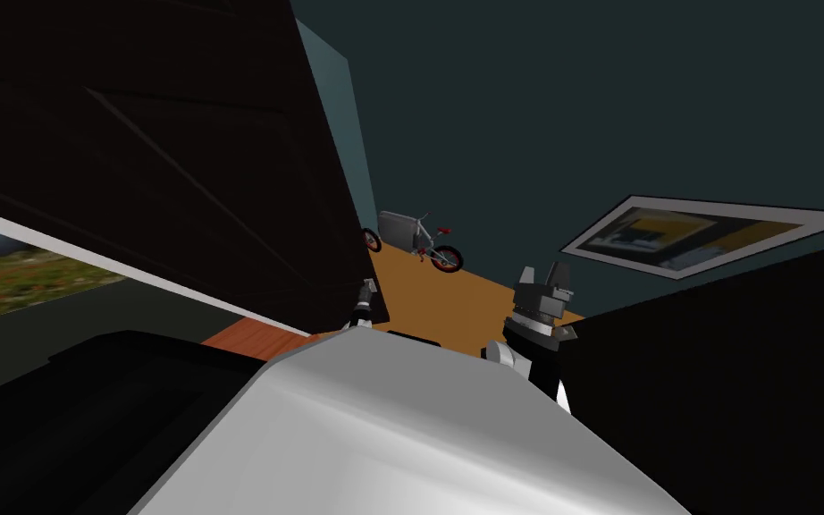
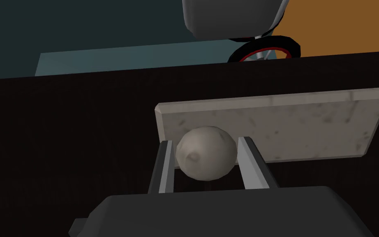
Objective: Push the door open
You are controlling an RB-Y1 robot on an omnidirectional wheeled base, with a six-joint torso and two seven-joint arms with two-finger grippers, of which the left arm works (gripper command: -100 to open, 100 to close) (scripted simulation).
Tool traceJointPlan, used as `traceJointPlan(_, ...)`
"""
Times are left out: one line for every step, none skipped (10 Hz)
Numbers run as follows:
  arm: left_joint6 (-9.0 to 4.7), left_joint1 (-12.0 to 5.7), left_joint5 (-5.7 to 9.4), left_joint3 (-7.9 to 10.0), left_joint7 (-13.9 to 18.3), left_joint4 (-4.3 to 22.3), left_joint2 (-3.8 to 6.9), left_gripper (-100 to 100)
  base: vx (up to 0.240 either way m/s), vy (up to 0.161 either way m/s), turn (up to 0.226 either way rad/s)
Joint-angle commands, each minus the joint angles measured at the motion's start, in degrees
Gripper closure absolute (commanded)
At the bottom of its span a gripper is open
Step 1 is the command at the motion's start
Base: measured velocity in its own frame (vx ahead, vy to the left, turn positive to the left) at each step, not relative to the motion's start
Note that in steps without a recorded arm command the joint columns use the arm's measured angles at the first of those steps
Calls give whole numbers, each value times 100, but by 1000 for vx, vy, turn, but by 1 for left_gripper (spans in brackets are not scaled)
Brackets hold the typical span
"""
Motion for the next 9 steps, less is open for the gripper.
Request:
traceJointPlan(-38, -60, 79, 161, -44, 77, 24, 100, 212, -57, 103)
traceJointPlan(-29, -67, 116, 229, -64, 81, 16, 100, 189, -30, 57)
traceJointPlan(-21, -72, 147, 288, -81, 84, 7, 100, 194, -24, 46)
traceJointPlan(-15, -77, 173, 336, -95, 87, -2, 100, 201, -27, 75)
traceJointPlan(-10, -81, 197, 380, -108, 90, -13, 100, 194, -52, 56)
traceJointPlan(-41, -94, 177, 341, -96, 171, -14, 100, 86, -22, 34)
traceJointPlan(-44, -92, 227, 435, -123, 155, 21, 100, 144, -6, 35)
traceJointPlan(-45, -90, 253, 482, -139, 157, 34, 100, 205, 6, 51)
traceJointPlan(-45, -88, 283, 537, -157, 158, 45, 100, 213, -8, 45)
